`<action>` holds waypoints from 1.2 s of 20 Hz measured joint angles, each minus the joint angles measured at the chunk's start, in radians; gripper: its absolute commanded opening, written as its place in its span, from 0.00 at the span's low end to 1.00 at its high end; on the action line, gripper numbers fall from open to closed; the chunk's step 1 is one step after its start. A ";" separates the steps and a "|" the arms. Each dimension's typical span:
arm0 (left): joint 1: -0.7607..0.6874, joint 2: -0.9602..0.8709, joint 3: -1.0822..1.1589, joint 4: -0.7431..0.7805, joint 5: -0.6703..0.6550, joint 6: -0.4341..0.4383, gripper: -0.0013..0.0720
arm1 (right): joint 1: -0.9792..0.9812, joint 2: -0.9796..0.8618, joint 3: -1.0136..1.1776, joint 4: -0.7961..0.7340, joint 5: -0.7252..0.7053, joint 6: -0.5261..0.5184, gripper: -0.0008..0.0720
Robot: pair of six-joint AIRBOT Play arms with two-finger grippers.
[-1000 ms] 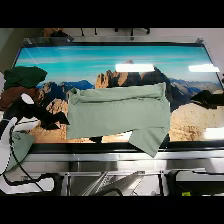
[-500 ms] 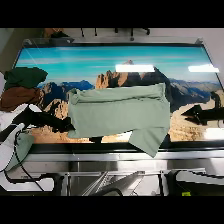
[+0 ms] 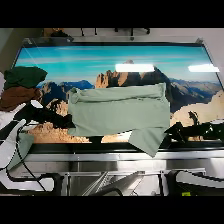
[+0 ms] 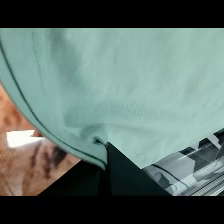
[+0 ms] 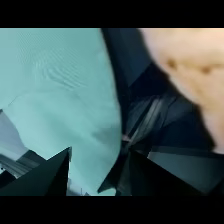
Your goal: Fold the shirts.
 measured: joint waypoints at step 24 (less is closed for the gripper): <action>0.105 0.181 -0.089 0.092 -0.122 -0.132 0.04 | 0.139 0.243 0.090 -0.149 0.011 0.244 0.04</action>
